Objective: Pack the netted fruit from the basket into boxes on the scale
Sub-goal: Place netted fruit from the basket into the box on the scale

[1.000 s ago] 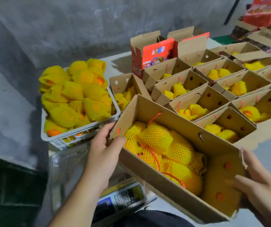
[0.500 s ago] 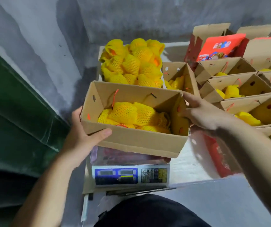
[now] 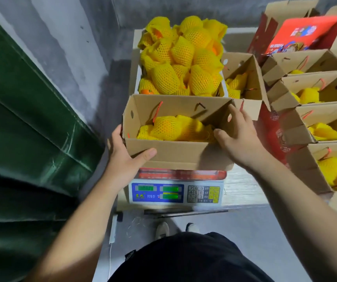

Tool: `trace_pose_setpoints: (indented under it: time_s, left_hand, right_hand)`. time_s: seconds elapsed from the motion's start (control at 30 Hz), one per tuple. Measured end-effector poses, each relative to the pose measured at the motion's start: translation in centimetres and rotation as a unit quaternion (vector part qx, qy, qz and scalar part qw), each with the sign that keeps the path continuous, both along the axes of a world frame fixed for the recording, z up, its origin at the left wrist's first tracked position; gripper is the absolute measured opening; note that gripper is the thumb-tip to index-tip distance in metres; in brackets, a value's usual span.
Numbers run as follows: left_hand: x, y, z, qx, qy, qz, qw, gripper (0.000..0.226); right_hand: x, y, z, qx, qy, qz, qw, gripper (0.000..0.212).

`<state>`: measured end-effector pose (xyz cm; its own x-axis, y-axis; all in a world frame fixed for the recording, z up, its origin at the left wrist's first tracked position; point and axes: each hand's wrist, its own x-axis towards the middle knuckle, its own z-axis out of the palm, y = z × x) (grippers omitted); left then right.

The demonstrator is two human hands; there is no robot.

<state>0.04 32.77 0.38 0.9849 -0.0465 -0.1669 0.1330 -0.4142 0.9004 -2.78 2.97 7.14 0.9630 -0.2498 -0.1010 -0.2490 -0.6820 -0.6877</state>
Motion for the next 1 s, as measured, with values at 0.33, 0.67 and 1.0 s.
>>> trace_pose_setpoints:
  time_s: [0.33, 0.67, 1.0]
  left_hand:
    - [-7.3, 0.1, 2.5, 0.030, -0.160, 0.072, 0.984, 0.047]
    - [-10.5, 1.6, 3.1, -0.032, -0.140, 0.036, 0.989, 0.026]
    - [-10.4, 3.5, 4.5, -0.045, -0.166, 0.023, 0.985, 0.027]
  right_hand:
    - [-6.9, 5.4, 0.9, -0.094, -0.103, 0.214, 0.967, 0.044]
    - [-10.2, 6.3, -1.0, 0.045, -0.126, 0.172, 0.976, 0.032]
    - [-10.7, 8.9, -0.2, 0.058, -0.138, 0.153, 0.977, 0.036]
